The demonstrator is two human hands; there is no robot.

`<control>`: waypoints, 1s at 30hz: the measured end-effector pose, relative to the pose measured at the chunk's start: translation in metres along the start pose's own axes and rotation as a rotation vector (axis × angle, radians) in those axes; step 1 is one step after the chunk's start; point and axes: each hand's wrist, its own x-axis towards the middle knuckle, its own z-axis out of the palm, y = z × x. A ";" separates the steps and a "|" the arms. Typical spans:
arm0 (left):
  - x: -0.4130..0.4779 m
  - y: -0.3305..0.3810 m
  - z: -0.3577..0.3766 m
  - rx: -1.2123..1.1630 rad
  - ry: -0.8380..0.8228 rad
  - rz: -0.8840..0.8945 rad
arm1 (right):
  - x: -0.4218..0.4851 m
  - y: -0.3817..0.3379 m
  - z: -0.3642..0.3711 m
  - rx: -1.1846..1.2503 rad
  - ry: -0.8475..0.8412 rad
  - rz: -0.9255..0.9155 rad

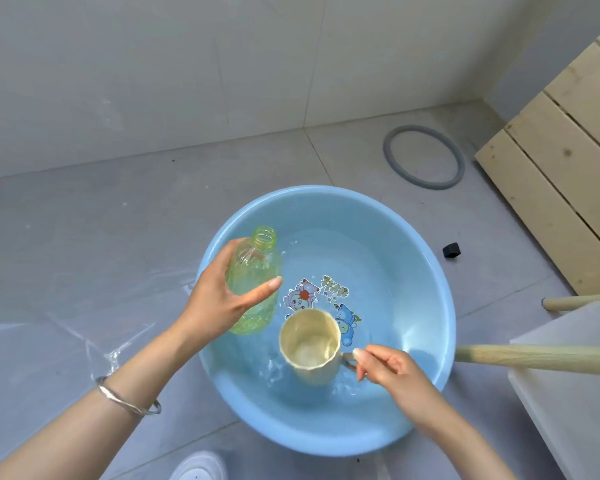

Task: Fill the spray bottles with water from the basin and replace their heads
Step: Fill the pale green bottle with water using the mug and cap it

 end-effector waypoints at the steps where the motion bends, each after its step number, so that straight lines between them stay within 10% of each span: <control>1: 0.000 0.001 0.001 0.001 -0.005 0.001 | -0.002 -0.004 -0.004 0.018 0.054 -0.006; 11: -0.009 0.004 0.020 0.038 -0.144 -0.006 | -0.022 -0.063 -0.032 0.087 0.514 -0.187; 30: -0.013 0.007 0.038 0.074 -0.232 0.011 | -0.038 -0.103 -0.019 -0.322 0.674 -0.423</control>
